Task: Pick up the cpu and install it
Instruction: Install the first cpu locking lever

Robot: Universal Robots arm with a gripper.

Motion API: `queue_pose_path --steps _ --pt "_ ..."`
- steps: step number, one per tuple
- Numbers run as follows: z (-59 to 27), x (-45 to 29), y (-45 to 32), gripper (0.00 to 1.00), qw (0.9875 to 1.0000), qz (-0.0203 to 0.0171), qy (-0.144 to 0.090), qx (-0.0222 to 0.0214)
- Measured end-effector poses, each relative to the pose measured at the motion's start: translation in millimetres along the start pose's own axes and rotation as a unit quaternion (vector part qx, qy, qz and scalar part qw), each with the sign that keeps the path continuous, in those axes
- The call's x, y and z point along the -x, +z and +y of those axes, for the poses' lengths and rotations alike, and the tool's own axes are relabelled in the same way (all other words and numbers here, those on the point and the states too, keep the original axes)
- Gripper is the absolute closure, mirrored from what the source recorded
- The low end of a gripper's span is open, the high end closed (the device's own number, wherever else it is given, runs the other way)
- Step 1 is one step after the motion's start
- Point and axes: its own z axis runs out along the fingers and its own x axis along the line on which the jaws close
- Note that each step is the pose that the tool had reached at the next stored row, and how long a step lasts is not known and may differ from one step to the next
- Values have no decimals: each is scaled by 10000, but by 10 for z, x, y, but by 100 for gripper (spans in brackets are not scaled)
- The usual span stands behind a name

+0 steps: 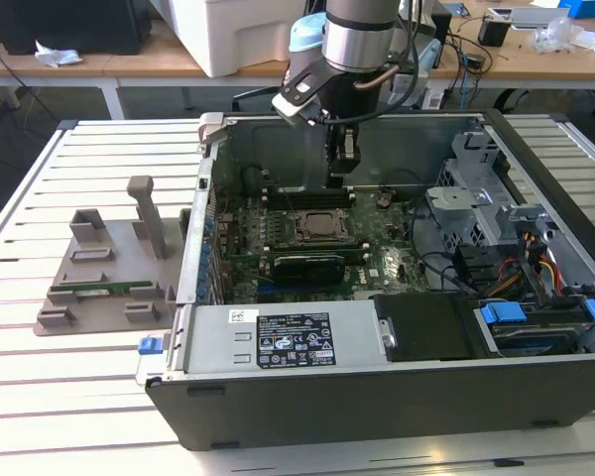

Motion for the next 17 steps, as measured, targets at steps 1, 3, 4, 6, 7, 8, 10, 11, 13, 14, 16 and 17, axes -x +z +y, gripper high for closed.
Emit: queue_pose_path --steps 1,3,4,6,7,8,10,11,13,14,16,17 --pt "0 0 0 89 10000 0 0 0" --pt "0 0 -2 89 10000 -4 -76 0" --pt "0 1 -2 89 9998 -11 -204 2" --pt "0 0 -2 89 9983 -29 -585 9" --pt "0 0 -1 89 9971 -37 -761 12" --pt "0 0 -1 89 9951 -48 -989 15" --pt "0 0 -2 89 9922 -60 -1246 19" --pt "0 0 -1 89 9910 -64 -1338 21" --pt "0 0 -1 89 9877 -75 -1561 24" --pt "0 0 -1 89 9848 -83 -1736 27" --pt "0 0 -1 89 9804 -95 -1969 30" --pt "0 0 -1 89 9785 -99 -2059 32"
